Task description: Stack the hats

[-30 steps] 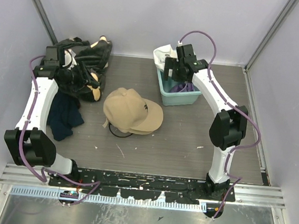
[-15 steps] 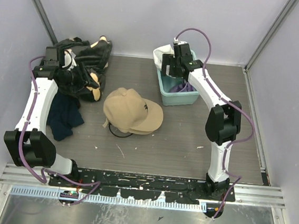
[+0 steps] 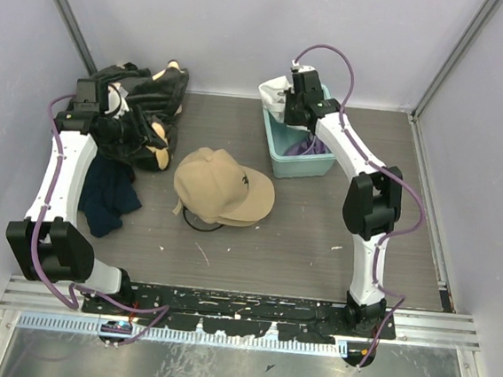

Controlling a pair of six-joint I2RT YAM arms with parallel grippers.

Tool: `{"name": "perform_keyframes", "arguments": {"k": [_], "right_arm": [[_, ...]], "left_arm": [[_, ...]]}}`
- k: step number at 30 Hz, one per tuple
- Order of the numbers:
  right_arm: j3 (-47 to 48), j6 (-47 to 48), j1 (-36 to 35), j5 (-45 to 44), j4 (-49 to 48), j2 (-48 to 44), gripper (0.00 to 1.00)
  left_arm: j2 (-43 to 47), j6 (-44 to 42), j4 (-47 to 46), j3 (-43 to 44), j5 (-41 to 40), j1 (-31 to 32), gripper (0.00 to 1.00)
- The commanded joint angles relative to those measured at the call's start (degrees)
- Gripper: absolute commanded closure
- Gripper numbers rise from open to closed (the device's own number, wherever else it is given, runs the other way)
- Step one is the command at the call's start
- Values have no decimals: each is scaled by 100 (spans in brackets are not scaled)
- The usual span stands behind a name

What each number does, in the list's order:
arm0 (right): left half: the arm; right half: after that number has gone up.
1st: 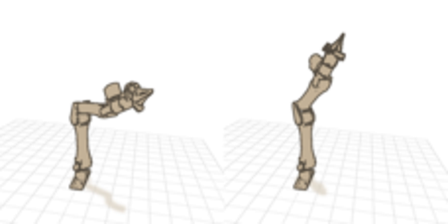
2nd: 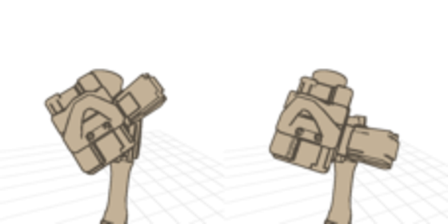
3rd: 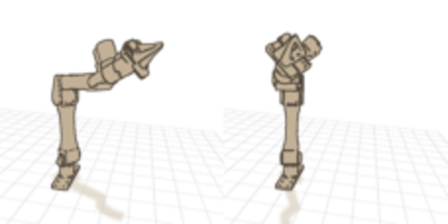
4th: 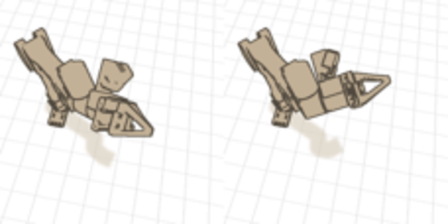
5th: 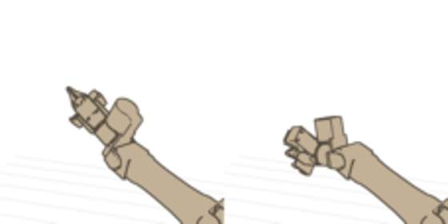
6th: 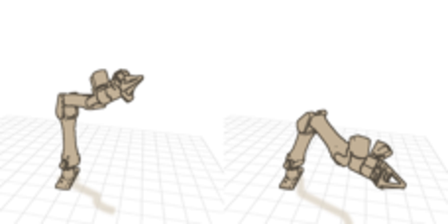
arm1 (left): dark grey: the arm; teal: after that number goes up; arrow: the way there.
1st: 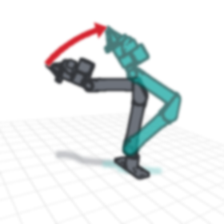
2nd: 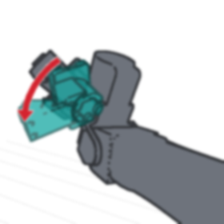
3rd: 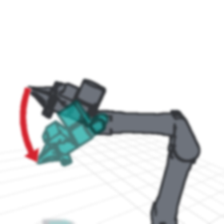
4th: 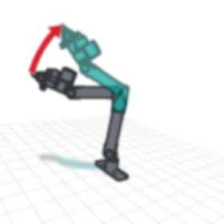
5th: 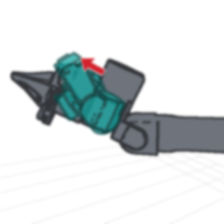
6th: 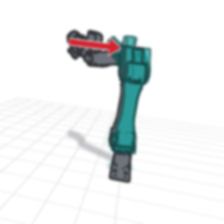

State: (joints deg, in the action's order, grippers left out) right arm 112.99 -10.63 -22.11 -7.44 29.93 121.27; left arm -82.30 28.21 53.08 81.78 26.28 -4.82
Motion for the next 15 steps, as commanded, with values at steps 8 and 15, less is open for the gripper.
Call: {"name": "perform_keyframes", "arguments": {"k": [8,15], "right_arm": [[1681,-351,237,1740,1475,-1465,99],[2319,-1498,654,3747,1817,-1794,99]], "left_arm": [[294,-135,-1054,427,1031,-10,34],[399,139,-2300,297,2223,-15,24]]}}
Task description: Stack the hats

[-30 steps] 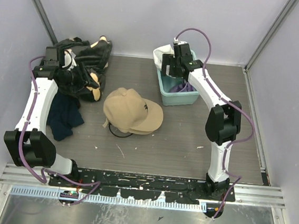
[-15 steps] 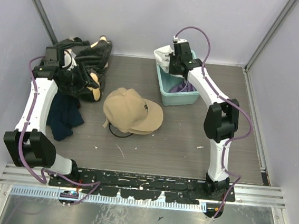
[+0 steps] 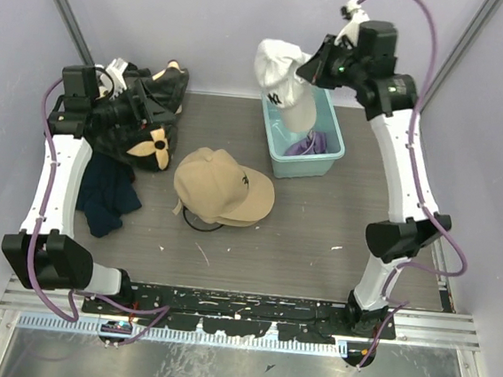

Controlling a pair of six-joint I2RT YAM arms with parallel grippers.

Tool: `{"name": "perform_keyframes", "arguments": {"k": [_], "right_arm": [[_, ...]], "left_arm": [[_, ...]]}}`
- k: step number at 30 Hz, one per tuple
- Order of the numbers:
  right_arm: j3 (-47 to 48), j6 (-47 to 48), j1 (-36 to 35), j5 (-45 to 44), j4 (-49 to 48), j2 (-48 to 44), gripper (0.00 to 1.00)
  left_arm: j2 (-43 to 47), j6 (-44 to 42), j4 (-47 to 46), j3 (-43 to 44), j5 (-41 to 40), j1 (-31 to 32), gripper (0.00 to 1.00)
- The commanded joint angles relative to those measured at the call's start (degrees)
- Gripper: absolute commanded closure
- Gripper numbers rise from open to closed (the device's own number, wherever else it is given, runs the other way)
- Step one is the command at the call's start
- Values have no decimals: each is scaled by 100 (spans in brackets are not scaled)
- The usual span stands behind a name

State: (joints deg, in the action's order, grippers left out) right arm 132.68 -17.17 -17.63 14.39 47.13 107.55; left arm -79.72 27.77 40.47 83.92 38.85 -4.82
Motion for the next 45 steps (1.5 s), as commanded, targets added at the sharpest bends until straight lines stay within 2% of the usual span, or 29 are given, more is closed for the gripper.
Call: {"name": "perform_keyframes", "arguments": {"k": [1,3,6,11,17,21,28,32,35,39,45], "right_arm": [[348,-1063,271,1894,49,-464,99],[208,-1486,363,2495,-130,-580,99],[-344,-2291,446,3359,-860,-896,99],[-1724,-4373,581,4414,-3436,-1575,99],[-2867,-7041,635,4752,-6389,-1893,99],[-3335,-8149,636,4591,-7743,-1948,99],[-3239,-8948,608,4320,-8635,-1885,99],[-3153,-9544,553,4063,-9291,-1773,99],[-3189,-9840,480,3867,-9706,-1738,99],[-3396,-9950,284,3651,-9959,-1762,99],[-3651,-10066,104,3363,-10336,-1742,99]], "left_arm": [[118,307,-1337,75,1174,-6,22],[58,761,-2090,-16,1666,-2,15],[-15,1982,-3715,-297,2192,6,11],[-496,3420,-5484,-299,2757,135,8],[-890,4406,-6803,-395,2896,623,7],[-1047,4829,-7484,-507,2800,850,6],[-1521,6587,-9480,-488,2539,1129,4],[-1702,6812,-9744,-410,2391,1338,2],[-1930,7277,-10278,-286,2193,1442,2],[-2373,8006,-11083,-65,1913,1641,2],[-2709,8404,-11518,-5,1485,2051,1]]}}
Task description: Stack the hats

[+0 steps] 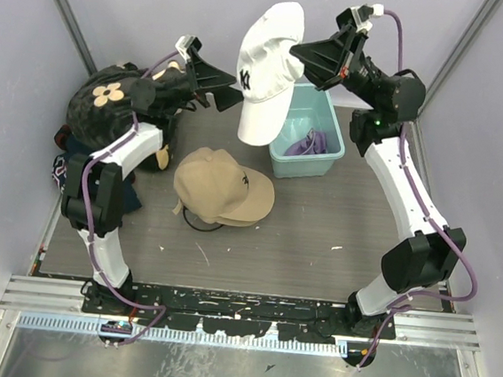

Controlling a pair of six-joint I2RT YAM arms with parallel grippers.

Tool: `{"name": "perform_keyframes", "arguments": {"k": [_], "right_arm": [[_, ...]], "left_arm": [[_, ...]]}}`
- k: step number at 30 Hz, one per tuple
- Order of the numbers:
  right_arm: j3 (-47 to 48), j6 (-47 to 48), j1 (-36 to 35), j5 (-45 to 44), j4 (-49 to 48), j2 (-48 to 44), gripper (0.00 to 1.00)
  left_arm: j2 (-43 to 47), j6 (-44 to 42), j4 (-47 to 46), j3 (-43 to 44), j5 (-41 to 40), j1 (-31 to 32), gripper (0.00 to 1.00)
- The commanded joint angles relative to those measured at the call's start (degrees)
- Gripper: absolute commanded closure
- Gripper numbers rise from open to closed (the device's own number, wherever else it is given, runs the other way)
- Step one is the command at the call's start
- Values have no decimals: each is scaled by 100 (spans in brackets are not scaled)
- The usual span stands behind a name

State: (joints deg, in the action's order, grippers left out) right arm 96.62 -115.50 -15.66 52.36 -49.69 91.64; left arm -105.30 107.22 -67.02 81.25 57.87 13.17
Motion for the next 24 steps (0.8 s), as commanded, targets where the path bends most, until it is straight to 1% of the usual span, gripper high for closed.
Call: {"name": "perform_keyframes", "arguments": {"k": [1,5,12,19,24], "right_arm": [[-46,-257,-99,-463,-720,-132,99],[-161,-402,-125,-659,-1005,-94,99],[-517,-490,-174,-859,-1315,-151,99],[-983,-546,-209,-990,-1569,-234,99],[-1306,-548,-210,-999,-1671,-274,99]], "left_arm": [[-195,569,-884,271,-523,291,1],[-384,1089,-1480,262,-1140,404,2],[-411,1228,-1498,472,-1670,598,2],[-389,1418,-1498,869,-1907,667,2],[-332,1442,-1498,892,-1921,681,2]]}}
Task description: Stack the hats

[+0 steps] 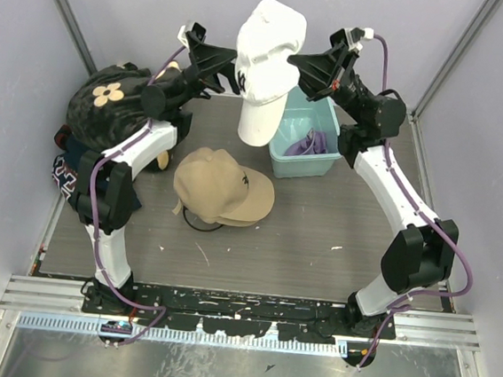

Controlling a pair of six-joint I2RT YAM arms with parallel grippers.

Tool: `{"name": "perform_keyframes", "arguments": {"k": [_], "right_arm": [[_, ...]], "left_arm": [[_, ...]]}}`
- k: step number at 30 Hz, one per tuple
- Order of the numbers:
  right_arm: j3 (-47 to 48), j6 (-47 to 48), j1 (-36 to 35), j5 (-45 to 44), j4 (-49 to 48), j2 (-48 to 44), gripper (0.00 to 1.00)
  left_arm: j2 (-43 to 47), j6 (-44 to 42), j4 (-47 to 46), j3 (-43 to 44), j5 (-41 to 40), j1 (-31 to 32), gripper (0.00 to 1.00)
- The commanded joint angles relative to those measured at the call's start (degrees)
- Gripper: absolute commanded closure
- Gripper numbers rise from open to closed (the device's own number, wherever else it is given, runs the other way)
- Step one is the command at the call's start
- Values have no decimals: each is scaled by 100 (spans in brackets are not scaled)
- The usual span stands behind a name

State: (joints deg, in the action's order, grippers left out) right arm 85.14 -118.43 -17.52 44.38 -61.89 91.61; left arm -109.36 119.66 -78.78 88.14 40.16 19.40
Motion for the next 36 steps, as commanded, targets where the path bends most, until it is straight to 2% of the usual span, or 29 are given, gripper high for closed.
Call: {"name": "perform_keyframes", "arguments": {"k": [1,3,5,6,10,15,16,17,23,27,29,33,36], "right_arm": [[-256,-262,-24,-213,-482,-286,99],[-459,-262,-24,-215,-521,-321,99],[-661,-261,-24,-219,-583,-349,99],[-763,-262,-26,-231,-614,-366,99],[-1076,-284,-4,-246,-713,-406,99],[-1417,-331,117,-245,-798,-427,99],[-1470,-344,149,-227,-814,-425,99],[-1516,-336,196,-184,-824,-425,99],[-1645,8,480,136,-413,-477,99],[-1549,32,498,216,-323,-429,99],[-1486,60,498,287,-216,-413,99],[-1528,150,503,382,1,-390,99],[-1702,161,501,407,35,-390,99]], "left_arm": [[84,194,-322,220,-146,64,2],[88,214,-322,262,-117,65,2],[106,209,-322,270,-100,76,7],[122,208,-322,266,-85,73,15],[178,212,-322,236,-52,98,58],[357,192,-322,-10,-39,100,93],[386,190,-322,-88,-40,95,98],[436,190,-322,-170,-44,84,100],[830,29,-322,-927,-127,-186,100],[894,42,-322,-1063,1,-296,98],[903,33,-322,-1082,-37,-267,88],[909,40,-322,-973,-28,-224,58],[941,42,-322,-915,1,-217,45]]}}
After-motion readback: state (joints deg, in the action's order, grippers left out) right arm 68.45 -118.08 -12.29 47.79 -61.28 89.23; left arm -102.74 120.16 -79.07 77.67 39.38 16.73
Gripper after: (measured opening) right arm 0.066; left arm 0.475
